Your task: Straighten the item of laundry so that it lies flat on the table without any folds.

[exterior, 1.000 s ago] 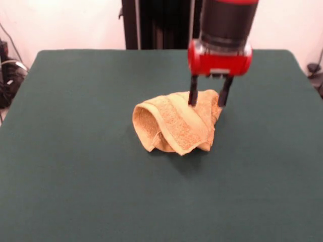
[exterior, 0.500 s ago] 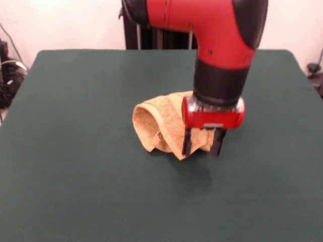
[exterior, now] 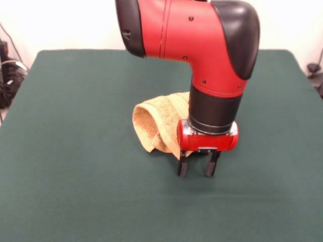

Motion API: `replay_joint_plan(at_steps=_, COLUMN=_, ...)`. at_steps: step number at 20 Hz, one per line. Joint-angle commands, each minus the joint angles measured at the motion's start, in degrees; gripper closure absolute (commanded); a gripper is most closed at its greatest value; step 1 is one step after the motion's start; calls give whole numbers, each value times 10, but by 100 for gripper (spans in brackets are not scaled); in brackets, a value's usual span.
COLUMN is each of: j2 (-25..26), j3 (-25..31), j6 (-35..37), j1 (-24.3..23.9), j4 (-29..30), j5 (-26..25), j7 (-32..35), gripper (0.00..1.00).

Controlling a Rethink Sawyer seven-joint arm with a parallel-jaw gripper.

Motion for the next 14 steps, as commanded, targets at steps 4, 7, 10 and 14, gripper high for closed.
replay_joint_plan(at_steps=4, j2=27, j3=7, j6=-14, j1=30, j4=15, j5=7, j7=123, gripper=0)
replay_joint_plan(at_steps=7, j2=10, j3=4, j6=-14, j1=37, j4=36, j5=6, j7=125, gripper=0)
replay_joint_plan(at_steps=10, j2=-26, j3=-2, j6=26, j1=49, j4=52, j5=13, j7=126, gripper=0)
replay_joint_plan(at_steps=14, j2=-47, j3=-11, j6=77, j1=60, j4=49, j5=21, j7=126, gripper=0)
